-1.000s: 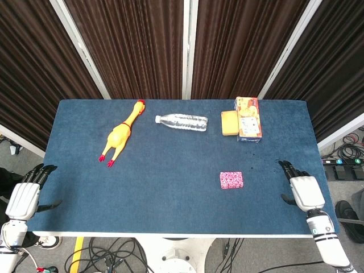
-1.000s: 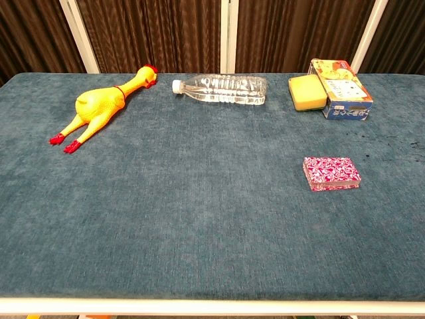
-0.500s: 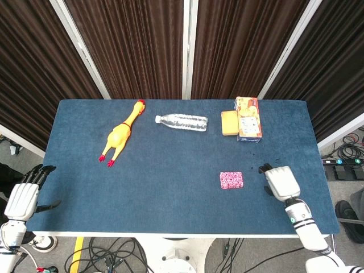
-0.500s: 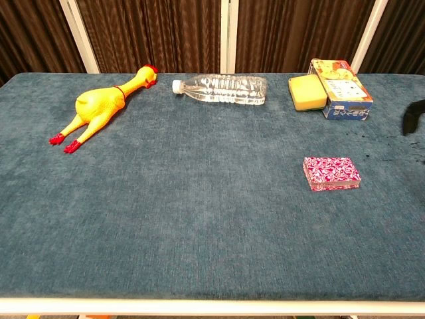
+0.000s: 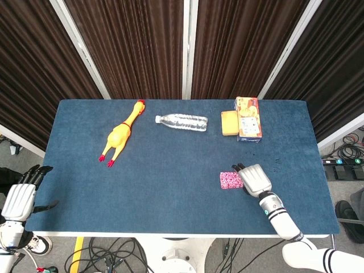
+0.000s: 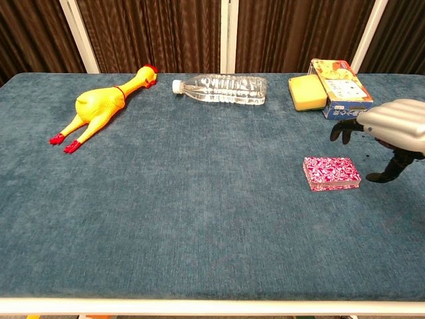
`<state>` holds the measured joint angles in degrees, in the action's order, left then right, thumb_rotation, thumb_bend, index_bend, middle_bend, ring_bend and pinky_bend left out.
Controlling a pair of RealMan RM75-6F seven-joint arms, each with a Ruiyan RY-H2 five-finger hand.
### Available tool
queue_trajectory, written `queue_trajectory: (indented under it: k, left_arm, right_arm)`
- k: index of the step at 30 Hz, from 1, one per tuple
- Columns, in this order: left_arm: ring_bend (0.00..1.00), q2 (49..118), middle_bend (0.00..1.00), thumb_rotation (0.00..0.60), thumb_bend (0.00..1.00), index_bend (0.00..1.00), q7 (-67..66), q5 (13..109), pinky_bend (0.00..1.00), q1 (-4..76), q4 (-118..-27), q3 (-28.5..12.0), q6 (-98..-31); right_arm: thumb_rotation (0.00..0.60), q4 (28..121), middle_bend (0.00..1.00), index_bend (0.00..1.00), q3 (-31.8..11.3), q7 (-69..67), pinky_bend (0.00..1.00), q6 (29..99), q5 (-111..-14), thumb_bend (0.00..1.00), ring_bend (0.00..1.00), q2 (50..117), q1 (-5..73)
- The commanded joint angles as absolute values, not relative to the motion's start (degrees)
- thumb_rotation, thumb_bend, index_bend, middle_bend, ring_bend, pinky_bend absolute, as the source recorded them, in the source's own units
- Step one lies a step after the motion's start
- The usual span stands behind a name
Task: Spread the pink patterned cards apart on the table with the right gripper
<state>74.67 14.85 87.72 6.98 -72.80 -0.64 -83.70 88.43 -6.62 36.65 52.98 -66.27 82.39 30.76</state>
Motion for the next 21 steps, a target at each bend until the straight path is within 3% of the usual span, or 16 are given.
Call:
queue_trajectory:
  k: [1,21]
  left_arm:
    - [0.06,74.69,0.15,0.600,0.03,0.16,14.98,87.69,0.18,6.92,-72.64,-0.66,-83.76]
    - [0.06,74.65,0.15,0.600,0.03,0.16,15.62,86.95,0.18,6.49,-71.83,-0.97,-83.70]
  right_arm:
    - [0.600,87.69,0.28,0.22,-6.54,38.26,0.97,52.60,-64.40,0.12,0.87,83.62,31.84]
    - [0.600,84.42,0.28,0.22,-4.65,38.42,0.97,51.62,-60.50,0.12,0.87,87.12,35.57]
